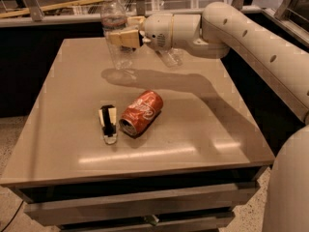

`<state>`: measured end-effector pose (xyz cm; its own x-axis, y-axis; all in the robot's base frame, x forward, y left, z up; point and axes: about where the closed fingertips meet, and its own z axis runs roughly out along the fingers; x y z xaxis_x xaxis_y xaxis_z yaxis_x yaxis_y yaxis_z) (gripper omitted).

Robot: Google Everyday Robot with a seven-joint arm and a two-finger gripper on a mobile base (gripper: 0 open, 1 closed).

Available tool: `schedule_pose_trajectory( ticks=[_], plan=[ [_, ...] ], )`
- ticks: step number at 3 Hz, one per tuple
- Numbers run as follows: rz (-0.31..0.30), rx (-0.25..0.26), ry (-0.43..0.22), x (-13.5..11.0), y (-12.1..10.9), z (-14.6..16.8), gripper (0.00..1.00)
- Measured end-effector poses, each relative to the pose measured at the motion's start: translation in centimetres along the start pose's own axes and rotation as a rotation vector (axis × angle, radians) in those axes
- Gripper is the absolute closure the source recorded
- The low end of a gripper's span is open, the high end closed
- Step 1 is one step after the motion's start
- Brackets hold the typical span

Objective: Pick blue plastic bottle from top drawer and place on counter

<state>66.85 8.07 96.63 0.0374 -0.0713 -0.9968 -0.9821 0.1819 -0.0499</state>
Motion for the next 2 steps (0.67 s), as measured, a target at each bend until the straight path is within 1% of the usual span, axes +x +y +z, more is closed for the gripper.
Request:
schedule_pose_trajectory(
  ticks=[1,2],
  plan=[
    [0.023,-0.003,0.001,1.4,0.5,-0.2,1.00],
    [0.050,0.004,-0.030,3.1,0.9,0.3,1.00]
  ],
)
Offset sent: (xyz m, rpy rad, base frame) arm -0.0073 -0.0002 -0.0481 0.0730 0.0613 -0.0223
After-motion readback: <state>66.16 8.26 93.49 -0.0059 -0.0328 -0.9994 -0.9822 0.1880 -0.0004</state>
